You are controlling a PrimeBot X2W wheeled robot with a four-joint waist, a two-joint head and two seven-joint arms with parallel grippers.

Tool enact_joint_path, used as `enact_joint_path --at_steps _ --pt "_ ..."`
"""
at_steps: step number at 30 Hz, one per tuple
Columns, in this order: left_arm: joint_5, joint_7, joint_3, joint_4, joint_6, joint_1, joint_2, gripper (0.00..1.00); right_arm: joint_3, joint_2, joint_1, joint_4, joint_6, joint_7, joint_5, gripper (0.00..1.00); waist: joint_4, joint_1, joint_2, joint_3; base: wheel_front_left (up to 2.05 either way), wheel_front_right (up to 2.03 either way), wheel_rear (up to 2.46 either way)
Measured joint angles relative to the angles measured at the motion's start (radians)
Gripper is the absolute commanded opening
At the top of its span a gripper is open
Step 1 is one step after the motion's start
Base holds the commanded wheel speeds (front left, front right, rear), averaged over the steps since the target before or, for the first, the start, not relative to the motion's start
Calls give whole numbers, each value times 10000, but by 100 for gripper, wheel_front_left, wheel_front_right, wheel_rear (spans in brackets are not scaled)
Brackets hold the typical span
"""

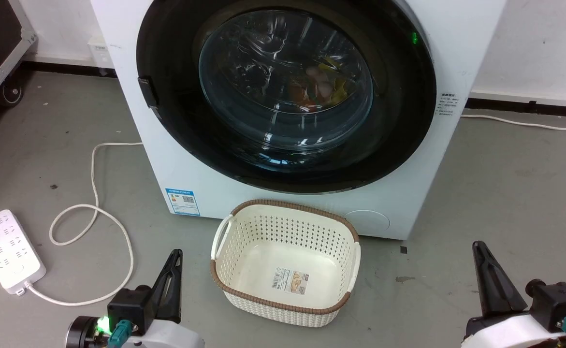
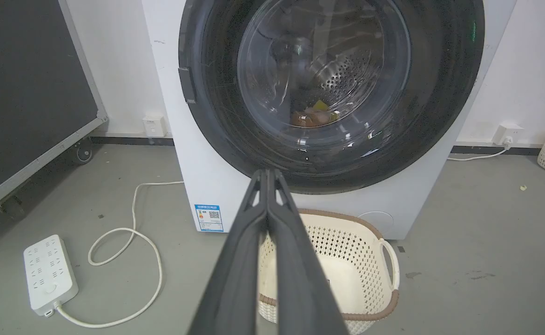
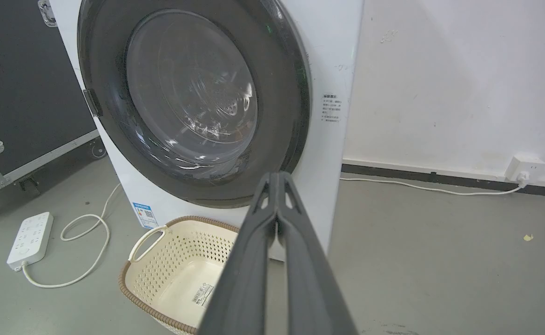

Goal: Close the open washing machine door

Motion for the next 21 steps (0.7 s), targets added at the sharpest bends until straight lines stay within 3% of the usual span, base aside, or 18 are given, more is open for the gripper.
enact_joint_path --at_steps 21 --pt "107 437 153 -184 176 -37 -4 0 134 0 -151 -8 0 431 -253 0 -31 0 0 21 0 0 0"
